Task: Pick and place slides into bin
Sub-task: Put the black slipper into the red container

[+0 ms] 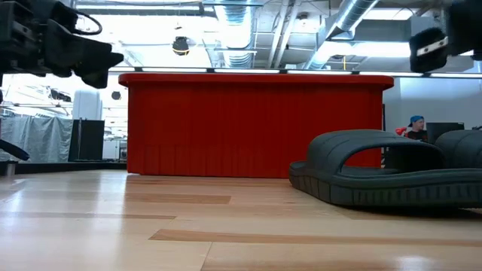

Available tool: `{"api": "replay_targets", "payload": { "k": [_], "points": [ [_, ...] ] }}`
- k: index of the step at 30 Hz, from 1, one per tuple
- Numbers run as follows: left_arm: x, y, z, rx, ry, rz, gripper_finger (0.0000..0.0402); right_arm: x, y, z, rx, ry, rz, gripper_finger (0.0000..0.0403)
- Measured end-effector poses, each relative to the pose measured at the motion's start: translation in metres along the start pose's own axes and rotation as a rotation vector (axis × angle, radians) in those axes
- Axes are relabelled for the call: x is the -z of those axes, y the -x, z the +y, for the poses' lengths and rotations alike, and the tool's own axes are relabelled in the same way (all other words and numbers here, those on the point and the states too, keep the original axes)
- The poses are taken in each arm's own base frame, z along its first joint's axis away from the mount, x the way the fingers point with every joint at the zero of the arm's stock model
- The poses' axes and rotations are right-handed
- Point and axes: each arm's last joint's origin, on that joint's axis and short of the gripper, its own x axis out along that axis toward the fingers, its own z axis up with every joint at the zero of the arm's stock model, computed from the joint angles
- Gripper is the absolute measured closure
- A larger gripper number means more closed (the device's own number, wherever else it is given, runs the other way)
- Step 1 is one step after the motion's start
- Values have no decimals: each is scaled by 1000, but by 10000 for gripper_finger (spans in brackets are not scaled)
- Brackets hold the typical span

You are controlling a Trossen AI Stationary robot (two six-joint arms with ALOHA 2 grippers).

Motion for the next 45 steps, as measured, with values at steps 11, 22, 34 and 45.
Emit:
{"api": "replay_targets", "payload": {
  "k": [11,22,34,45],
  "points": [
    [0,0,1,-22,70,2,262,-28,-18,-2,165,21,329,392],
    [0,0,1,-25,90,2,262,-34,-62,7,191,-41,810,392],
    [0,0,1,-24,48,2,262,-38,-85,30,185,-217,996,357],
    [0,0,1,-24,45,2,262,-7,-85,23,481,-129,1211,308]
  ]
}}
